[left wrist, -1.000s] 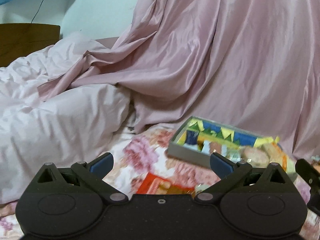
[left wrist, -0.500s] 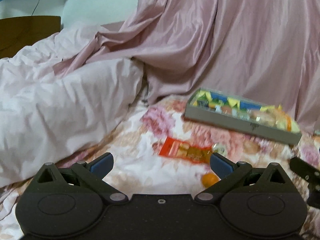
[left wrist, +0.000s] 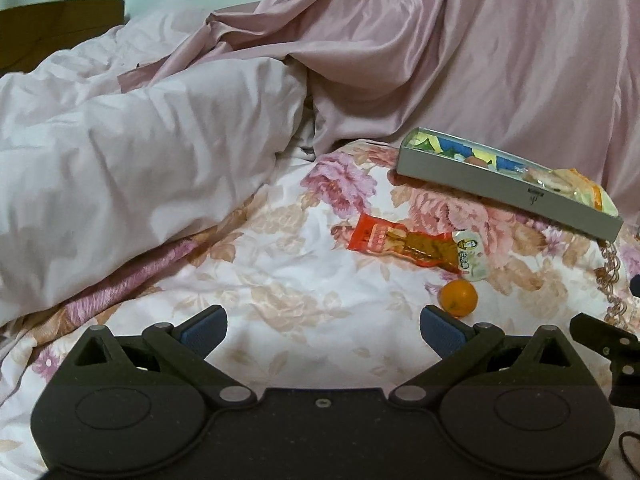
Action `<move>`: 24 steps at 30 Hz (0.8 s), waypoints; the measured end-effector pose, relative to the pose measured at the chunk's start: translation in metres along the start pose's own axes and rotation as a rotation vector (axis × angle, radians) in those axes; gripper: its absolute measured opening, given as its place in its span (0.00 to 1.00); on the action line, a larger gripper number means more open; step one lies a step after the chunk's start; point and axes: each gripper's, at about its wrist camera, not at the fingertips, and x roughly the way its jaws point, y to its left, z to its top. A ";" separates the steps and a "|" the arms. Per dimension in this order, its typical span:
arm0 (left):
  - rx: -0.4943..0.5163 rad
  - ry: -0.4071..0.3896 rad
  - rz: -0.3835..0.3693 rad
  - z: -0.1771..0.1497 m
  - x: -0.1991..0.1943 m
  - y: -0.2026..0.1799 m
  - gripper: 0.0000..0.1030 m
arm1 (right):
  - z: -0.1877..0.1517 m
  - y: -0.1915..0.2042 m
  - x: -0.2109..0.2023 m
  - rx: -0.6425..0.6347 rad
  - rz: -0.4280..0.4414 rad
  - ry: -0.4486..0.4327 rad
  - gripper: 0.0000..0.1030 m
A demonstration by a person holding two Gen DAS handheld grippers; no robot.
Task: Organize snacks
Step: 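Move both tools back toward the orange packet and mandarin beside the tray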
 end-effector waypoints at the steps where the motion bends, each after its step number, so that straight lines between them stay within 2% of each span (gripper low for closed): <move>1: 0.012 -0.002 0.002 -0.001 0.001 0.000 0.99 | -0.001 0.002 0.003 -0.009 0.004 0.011 1.00; 9: 0.017 0.001 0.005 0.000 0.020 -0.002 0.99 | -0.007 0.015 0.020 -0.052 0.040 0.080 1.00; 19: 0.018 -0.002 0.019 0.001 0.045 -0.003 0.99 | -0.008 0.021 0.050 -0.108 0.074 0.116 1.00; 24: -0.020 -0.006 0.021 0.002 0.050 0.001 0.99 | -0.008 0.023 0.068 -0.117 0.053 0.120 1.00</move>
